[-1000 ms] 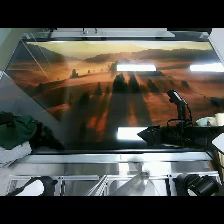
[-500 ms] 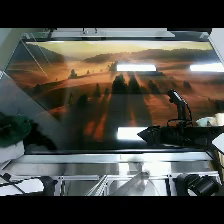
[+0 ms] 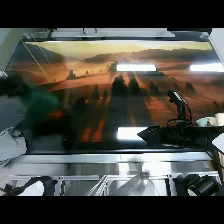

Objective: Fold the shirts.

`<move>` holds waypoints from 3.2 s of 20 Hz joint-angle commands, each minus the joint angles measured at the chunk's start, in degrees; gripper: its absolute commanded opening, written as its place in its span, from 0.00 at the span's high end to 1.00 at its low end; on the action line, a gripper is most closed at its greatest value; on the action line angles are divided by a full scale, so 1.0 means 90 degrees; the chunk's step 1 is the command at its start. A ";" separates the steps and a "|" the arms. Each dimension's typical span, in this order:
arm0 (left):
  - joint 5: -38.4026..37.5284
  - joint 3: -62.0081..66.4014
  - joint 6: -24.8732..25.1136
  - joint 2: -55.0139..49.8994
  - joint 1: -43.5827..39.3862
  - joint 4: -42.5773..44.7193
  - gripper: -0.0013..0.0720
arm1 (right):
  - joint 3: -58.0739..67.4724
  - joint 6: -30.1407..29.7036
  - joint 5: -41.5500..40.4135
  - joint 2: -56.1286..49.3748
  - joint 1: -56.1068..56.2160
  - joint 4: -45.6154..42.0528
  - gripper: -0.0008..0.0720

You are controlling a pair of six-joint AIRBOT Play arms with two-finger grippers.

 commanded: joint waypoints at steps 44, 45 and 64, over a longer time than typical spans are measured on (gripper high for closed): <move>-0.0529 0.0420 0.1362 -0.3993 -0.1027 -0.0233 0.96 | -0.0442 -0.5761 0.0449 -0.5027 -0.2837 0.5622 0.94; -0.0772 0.0389 0.1362 -0.3827 -0.0969 -0.0510 0.96 | -0.0253 -0.5758 0.0704 -0.4920 -0.2883 0.5620 0.94; 0.1222 -0.0430 0.2293 0.4112 0.3082 -0.5804 0.95 | 0.4444 -0.4799 0.0131 -0.0731 -0.4459 0.3332 0.94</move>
